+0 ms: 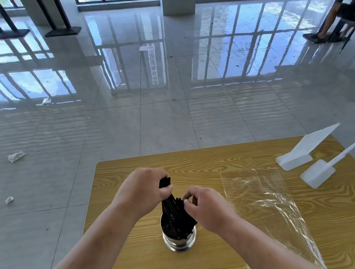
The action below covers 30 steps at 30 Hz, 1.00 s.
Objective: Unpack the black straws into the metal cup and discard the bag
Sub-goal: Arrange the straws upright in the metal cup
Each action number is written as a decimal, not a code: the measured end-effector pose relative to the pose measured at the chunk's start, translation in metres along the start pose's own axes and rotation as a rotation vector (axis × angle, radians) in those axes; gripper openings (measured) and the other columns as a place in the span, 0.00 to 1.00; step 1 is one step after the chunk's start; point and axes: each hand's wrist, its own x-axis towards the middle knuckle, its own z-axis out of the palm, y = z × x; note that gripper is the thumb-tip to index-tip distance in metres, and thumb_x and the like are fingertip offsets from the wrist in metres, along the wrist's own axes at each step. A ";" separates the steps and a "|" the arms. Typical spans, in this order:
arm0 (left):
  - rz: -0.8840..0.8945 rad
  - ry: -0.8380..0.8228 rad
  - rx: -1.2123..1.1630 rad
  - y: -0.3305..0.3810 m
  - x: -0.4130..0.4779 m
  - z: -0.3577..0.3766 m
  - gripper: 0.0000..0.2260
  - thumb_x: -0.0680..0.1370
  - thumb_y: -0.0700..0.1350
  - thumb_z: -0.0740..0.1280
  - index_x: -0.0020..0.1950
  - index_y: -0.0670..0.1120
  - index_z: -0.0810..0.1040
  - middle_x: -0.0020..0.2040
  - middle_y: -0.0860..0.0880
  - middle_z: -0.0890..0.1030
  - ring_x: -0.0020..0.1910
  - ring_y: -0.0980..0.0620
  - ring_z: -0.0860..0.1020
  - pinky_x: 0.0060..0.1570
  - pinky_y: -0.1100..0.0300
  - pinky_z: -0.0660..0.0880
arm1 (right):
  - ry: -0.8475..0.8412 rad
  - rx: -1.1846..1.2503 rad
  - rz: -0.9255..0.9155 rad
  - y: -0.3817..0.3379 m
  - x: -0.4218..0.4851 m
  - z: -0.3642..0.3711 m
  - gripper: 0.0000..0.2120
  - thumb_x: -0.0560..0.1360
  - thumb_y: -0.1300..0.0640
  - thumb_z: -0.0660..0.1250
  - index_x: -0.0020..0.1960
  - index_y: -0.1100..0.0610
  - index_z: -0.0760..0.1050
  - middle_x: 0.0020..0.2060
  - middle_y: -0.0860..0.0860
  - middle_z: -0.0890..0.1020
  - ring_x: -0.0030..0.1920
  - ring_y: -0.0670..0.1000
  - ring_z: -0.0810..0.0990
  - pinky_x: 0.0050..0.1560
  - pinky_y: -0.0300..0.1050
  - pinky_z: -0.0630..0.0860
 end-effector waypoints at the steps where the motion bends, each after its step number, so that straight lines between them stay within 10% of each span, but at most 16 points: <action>1: 0.003 0.005 -0.002 0.001 0.000 -0.003 0.10 0.77 0.54 0.73 0.37 0.55 0.78 0.32 0.55 0.80 0.29 0.58 0.75 0.29 0.63 0.67 | 0.002 0.006 0.002 0.000 -0.001 0.000 0.05 0.81 0.46 0.66 0.48 0.42 0.80 0.33 0.47 0.84 0.27 0.43 0.75 0.28 0.41 0.72; 14: -0.031 0.098 0.016 0.001 0.004 -0.043 0.08 0.76 0.56 0.75 0.39 0.56 0.83 0.32 0.66 0.81 0.29 0.64 0.78 0.22 0.69 0.66 | 0.075 0.319 0.000 -0.005 -0.005 -0.010 0.11 0.82 0.48 0.67 0.42 0.47 0.81 0.26 0.43 0.78 0.25 0.42 0.69 0.25 0.36 0.66; 23: -0.058 0.327 -0.040 -0.005 0.007 -0.063 0.06 0.75 0.52 0.77 0.41 0.53 0.84 0.30 0.53 0.80 0.30 0.55 0.78 0.30 0.60 0.69 | 0.087 0.554 -0.094 -0.025 -0.016 -0.017 0.25 0.82 0.43 0.66 0.42 0.65 0.75 0.26 0.45 0.73 0.26 0.46 0.67 0.28 0.38 0.64; 30: -0.002 0.676 -0.104 0.015 0.005 -0.051 0.10 0.77 0.55 0.73 0.47 0.49 0.87 0.38 0.48 0.87 0.39 0.43 0.85 0.40 0.49 0.81 | -0.406 0.813 0.073 -0.067 -0.020 -0.007 0.30 0.76 0.31 0.68 0.63 0.56 0.79 0.48 0.55 0.88 0.41 0.52 0.84 0.39 0.46 0.81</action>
